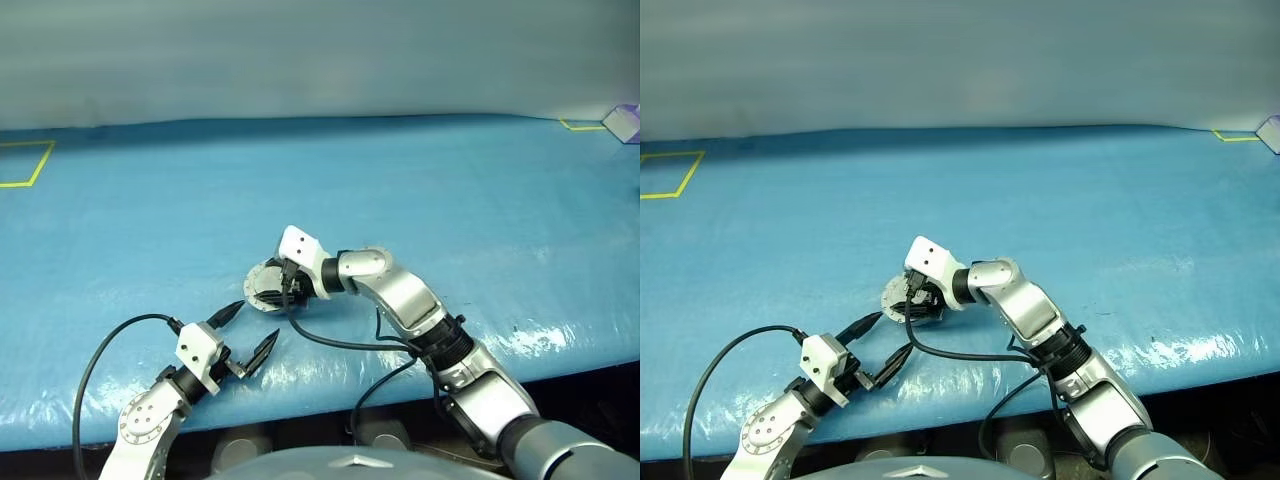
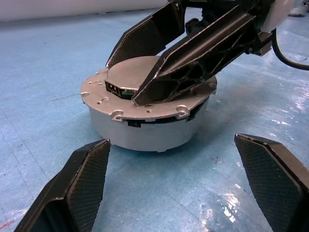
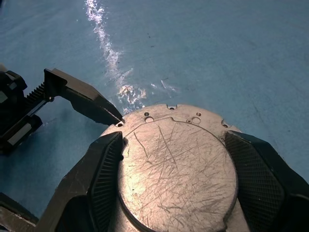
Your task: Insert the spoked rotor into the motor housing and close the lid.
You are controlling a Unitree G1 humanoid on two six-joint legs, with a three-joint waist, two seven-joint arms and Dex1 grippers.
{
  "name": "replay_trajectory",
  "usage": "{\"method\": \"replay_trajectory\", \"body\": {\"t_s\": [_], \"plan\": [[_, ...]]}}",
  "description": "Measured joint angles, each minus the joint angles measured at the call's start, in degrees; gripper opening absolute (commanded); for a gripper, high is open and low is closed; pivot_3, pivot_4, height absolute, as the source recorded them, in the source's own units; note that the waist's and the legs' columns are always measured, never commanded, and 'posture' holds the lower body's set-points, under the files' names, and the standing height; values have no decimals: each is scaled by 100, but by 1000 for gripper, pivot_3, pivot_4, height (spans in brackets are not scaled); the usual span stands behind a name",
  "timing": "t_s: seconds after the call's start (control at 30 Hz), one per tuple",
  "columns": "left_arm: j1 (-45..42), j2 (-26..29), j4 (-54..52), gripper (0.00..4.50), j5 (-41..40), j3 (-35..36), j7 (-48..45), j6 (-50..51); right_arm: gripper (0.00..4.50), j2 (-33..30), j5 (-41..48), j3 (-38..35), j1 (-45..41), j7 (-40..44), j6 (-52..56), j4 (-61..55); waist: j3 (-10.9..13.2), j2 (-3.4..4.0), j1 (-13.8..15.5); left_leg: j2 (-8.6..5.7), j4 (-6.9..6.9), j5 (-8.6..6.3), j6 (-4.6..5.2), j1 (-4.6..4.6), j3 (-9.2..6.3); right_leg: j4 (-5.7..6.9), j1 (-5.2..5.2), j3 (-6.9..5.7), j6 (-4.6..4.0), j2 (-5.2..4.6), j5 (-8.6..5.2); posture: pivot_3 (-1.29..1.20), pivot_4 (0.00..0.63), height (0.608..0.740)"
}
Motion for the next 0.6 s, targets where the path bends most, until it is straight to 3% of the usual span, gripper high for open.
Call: {"method": "replay_trajectory", "body": {"t_s": [0.6], "plan": [[73, 63, -28, 4500, -44, 58, 3, 77, 3052, -76, -125, 15, -224, 506, -1142, 911, 0, 0, 1, -2, -1, 0, 0, 0, 1, 0, 1, 1, 0, -2, 1, 0, 150, 740]]}}
